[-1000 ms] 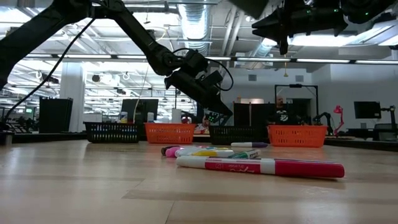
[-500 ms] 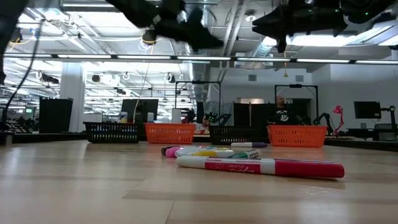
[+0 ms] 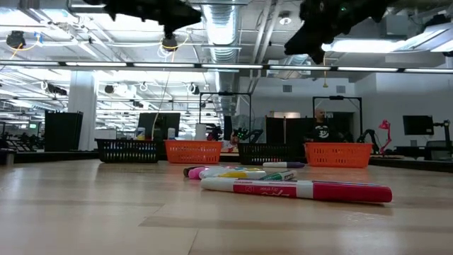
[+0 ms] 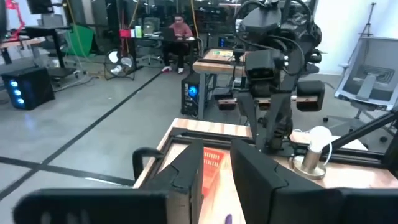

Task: Pick & Place Markers
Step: Put the purple mini highlighter into the right black bin

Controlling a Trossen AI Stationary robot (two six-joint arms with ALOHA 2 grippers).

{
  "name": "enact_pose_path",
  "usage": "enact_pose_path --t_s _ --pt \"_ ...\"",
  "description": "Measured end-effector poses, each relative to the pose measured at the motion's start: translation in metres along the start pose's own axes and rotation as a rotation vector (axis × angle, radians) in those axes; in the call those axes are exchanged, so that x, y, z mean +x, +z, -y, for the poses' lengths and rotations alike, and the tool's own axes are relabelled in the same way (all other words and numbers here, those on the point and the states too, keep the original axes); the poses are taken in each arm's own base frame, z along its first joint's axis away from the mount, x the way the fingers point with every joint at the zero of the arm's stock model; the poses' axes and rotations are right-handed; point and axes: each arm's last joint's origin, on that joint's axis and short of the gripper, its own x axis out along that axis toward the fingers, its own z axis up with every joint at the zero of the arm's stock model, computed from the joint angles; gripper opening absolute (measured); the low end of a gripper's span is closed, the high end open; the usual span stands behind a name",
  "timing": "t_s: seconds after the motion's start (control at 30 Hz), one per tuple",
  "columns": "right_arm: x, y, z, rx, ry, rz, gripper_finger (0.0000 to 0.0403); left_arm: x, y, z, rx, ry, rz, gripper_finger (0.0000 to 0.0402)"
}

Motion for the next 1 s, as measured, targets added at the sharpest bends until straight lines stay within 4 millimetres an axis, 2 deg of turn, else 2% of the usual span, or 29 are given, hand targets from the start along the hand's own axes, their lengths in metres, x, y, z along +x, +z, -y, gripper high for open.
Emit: enact_pose_path --t_s 0.17,0.33,0.57,0.73,1.0 --pt "0.03 0.007 -0.006 -0.009 -0.018 -0.247 0.0079 -0.021 -0.01 0.012 -0.005 0.008 0.019 0.008" --pt "0.063 0.005 -0.003 0.016 -0.058 -0.461 0.0079 -0.035 -0.015 0.02 0.005 0.012 0.035 0.008" --pt "0.098 0.001 0.009 0.056 -0.058 -0.601 0.009 -0.049 -0.022 0.023 0.011 0.034 0.046 0.008" --pt "0.12 -0.005 0.013 0.076 -0.052 -0.7 0.0132 -0.055 -0.029 0.024 0.008 0.046 0.043 0.008" --pt "0.157 -0.031 0.018 0.058 -0.025 -0.841 0.0224 -0.057 -0.031 0.023 0.006 0.055 0.041 0.008"
